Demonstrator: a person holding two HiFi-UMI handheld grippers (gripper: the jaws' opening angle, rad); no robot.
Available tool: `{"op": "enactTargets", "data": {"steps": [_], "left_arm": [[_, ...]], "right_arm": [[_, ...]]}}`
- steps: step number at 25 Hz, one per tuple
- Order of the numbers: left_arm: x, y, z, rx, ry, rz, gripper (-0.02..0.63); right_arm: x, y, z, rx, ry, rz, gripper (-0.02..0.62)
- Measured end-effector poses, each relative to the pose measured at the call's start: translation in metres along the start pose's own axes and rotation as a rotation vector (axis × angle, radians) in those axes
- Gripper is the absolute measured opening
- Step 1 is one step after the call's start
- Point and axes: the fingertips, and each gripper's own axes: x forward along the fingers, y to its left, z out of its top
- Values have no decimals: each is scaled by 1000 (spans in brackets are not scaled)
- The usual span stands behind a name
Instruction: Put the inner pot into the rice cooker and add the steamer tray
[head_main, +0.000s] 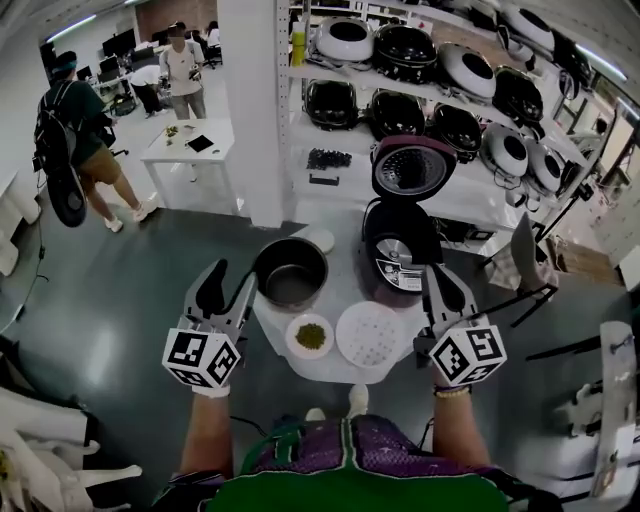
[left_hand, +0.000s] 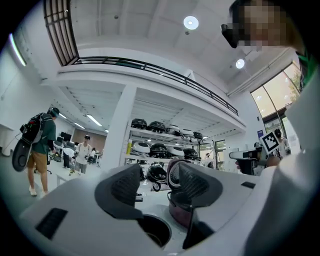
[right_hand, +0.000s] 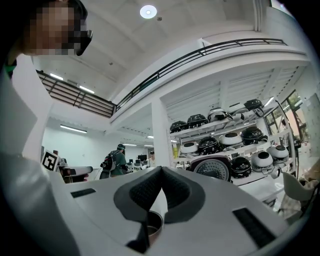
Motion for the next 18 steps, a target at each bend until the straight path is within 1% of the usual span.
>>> {"op": "enactTargets", "data": {"steps": [2, 3, 4, 7, 10, 13, 18], "left_arm": [[4, 1, -4, 23, 3, -1, 330], [6, 2, -6, 38, 7, 3, 371], [9, 4, -9, 49, 12, 8, 395], [17, 15, -19, 50, 28, 33, 411], [28, 30, -42, 12, 62, 58, 411], [39, 45, -73, -3, 125, 81, 410], [58, 67, -133, -37, 255, 127, 410]], "right_arm": [[4, 2, -6, 3, 9, 11, 6], [5, 3, -8, 4, 12, 11, 6], [6, 4, -9, 4, 13, 11, 6], [7, 6, -11, -3, 9, 16, 6], [5, 5, -18, -6, 15, 20, 6], [5, 0, -25, -12, 20, 21, 6], [15, -14, -41, -15, 43, 15, 6]]}}
